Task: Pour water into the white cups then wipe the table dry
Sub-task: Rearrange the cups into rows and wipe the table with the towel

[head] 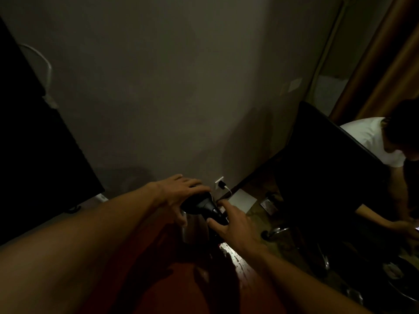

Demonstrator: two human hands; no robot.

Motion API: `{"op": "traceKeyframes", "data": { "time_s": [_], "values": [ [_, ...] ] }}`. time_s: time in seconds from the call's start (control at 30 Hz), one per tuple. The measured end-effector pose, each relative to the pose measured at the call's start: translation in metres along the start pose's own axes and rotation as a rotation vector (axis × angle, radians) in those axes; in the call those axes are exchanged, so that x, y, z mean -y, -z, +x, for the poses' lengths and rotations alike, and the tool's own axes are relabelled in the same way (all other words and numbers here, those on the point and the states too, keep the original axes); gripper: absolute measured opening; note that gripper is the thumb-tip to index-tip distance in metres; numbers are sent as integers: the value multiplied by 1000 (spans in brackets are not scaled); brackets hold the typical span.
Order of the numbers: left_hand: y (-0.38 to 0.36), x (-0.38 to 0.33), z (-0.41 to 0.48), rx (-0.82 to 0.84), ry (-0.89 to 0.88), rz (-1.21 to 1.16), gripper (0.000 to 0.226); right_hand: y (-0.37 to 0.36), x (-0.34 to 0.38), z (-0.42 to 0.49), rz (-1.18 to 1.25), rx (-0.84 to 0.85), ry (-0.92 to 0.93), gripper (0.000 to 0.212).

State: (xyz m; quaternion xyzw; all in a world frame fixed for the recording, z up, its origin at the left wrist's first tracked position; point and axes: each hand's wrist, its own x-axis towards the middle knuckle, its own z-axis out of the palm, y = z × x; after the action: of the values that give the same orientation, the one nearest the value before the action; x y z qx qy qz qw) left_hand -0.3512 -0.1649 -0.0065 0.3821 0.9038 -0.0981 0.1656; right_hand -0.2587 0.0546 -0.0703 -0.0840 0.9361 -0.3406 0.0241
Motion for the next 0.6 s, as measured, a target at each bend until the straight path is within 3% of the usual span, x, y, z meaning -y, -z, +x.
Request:
{"op": "traceKeyframes", "data": {
  "time_s": [0.37,0.6],
  "values": [
    [17,-11,-140,-16,301,-26,121,7,79,-5,-69,-59,220,49],
    [14,-38,-263,-111,449,11,115,-27,169,-35,-123,29,340,61]
  ]
}}
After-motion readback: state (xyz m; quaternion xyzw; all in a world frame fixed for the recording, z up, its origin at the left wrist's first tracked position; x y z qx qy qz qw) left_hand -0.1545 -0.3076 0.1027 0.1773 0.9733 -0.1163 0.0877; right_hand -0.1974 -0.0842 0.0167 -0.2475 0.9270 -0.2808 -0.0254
